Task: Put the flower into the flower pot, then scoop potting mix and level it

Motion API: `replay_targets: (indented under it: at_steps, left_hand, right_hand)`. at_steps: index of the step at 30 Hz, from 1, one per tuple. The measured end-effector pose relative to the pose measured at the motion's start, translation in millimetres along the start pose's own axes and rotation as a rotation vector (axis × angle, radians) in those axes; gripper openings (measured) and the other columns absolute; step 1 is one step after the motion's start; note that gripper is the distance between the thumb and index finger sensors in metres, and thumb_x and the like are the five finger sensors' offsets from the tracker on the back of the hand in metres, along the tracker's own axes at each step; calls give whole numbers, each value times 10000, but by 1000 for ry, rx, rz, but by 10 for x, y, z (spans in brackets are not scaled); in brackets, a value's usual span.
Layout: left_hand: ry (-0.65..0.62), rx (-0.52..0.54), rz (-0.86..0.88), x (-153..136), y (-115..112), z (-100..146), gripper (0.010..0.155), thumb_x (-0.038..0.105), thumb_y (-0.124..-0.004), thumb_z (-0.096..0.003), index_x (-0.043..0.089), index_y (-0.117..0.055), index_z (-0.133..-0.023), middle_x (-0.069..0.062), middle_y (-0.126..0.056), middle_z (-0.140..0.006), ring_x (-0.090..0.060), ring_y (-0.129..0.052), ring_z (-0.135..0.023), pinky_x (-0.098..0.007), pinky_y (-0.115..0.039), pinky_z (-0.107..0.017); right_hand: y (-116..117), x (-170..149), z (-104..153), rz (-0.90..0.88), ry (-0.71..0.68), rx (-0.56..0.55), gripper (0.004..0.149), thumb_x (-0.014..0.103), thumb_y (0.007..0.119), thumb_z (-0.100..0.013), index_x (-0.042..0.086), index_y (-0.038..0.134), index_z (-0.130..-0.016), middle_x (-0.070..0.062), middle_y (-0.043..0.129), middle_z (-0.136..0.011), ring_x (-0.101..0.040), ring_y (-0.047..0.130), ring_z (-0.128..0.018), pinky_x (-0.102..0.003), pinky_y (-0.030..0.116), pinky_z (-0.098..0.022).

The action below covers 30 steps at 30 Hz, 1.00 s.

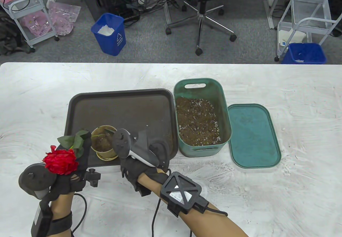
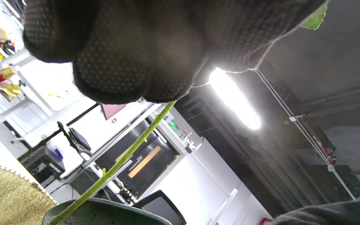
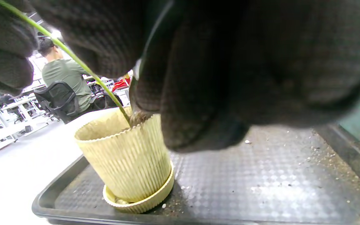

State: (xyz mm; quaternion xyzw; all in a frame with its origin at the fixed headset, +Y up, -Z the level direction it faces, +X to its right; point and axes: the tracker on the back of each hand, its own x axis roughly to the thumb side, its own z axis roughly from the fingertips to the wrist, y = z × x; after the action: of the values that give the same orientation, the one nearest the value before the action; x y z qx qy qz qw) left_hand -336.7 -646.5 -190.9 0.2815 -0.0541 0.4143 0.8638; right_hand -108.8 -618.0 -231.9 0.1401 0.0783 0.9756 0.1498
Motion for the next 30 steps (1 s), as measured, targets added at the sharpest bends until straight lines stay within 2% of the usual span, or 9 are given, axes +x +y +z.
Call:
replay_targets:
  at_steps: [7,13,21,26,30]
  left_hand:
    - [5,2,7,2,-1,1,436,440,-838,-413,246,-903,-797,-6,-998,-678,-284,-1055,-450,-441,-869,-444]
    - [9,0,13,3,-9,0,437,440,-838,-413,246,-902,-799,-6,-997,-678,-285,-1055,-451,-441,-869,-445]
    - [2,-9,10,12,-28,-1,437,441,-837,-413,249,-900,-801,-4,-997,-679,-284,-1055,-452,-441,-869,-445]
    - [-3,-11,3,14,-32,2,437,441,-838,-412,248,-901,-800,-5,-997,-679,-284,-1055,-450,-441,-869,-444]
    - [-5,-12,-2,18,-40,6,439,442,-837,-413,249,-900,-801,-6,-997,-679,-283,-1055,-451,-441,-868,-446]
  right_hand:
    - [-185,-58,30,-66,23,-4,552,329,824,-382,15,756,-830,-118,1020,-522,-271,1100,-228,-394,974,-96]
    - [-511,-307,83,-172,88,-43,549,325,819,-380,14,758,-829,-123,1021,-521,-280,1097,-228,-402,970,-97]
    - [-968,-1001,193,-345,245,-125,547,323,812,-381,8,764,-825,-129,1022,-510,-282,1092,-215,-405,963,-90]
    - [-1181,-1504,261,-360,352,-222,544,324,812,-383,9,768,-824,-129,1022,-503,-280,1086,-205,-404,956,-85]
    - [-1244,-1912,266,-318,459,-237,543,330,812,-387,9,772,-823,-127,1026,-495,-271,1088,-195,-397,957,-76]
